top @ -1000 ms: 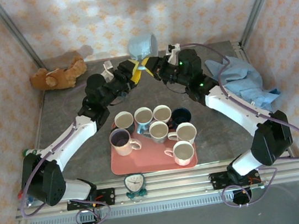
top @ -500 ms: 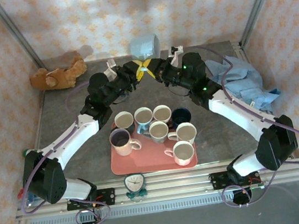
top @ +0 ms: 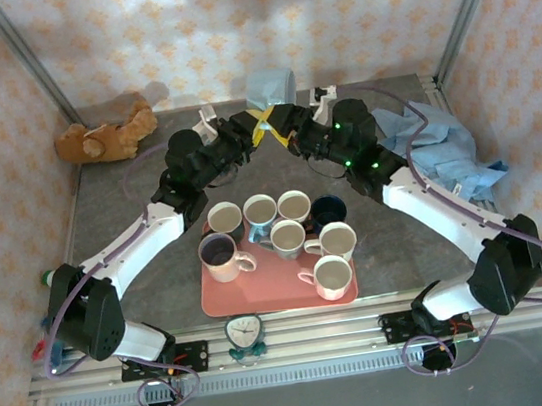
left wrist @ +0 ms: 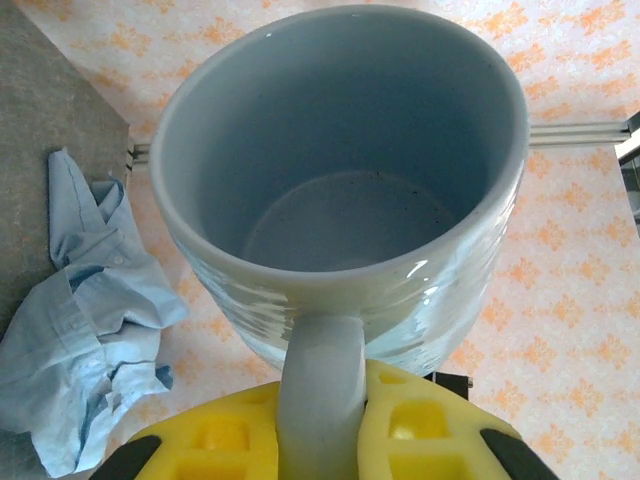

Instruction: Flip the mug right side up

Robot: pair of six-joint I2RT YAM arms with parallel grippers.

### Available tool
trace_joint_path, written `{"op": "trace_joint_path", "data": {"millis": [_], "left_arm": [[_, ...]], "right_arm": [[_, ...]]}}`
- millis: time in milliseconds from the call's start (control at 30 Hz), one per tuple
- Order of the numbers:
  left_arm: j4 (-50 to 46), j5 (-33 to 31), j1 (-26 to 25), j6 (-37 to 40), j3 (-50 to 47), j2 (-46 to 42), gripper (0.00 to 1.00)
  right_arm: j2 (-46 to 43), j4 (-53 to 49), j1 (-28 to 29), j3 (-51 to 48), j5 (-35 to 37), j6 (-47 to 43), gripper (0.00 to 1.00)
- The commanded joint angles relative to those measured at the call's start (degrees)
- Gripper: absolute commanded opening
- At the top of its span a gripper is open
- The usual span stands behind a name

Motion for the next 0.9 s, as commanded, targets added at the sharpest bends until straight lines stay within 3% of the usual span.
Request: {"op": "trace_joint_path", "data": {"millis": [0, 167, 267, 500, 633, 867], "left_arm": [[7.0, -1.6, 0.4, 4.2, 1.6, -1.8, 0.00], [5.4, -0.8, 0.3, 8.2, 2.5, -2.4, 0.00], [-1.8, 0.3, 0.3, 15.6, 5.0, -4.1, 0.00], [-24.8, 1.6, 0.3, 39.6, 11.8, -8.3, 0.00], [-33.2, 6.5, 0.3, 52.6, 14.1, -9.5, 0.00], [-47.8, 15.0, 0.4, 80.9, 14.8, -13.1, 0.00]], "right_arm": [[-3.4, 1.1, 0.1, 0.8, 1.7, -2.1, 0.55], [-5.4, -4.4, -1.0, 0.8, 2.9, -4.7, 0.56], [-7.2, -11.2, -1.9, 1.2, 3.9, -8.3, 0.56], [-10.2, -30.4, -7.6, 3.4, 2.8, -21.2, 0.57], [-12.4, -41.1, -12.0, 5.3, 5.3, -28.9, 0.57], [-12.4, -47.6, -22.0, 4.0, 3.9, -33.5, 0.54]]}}
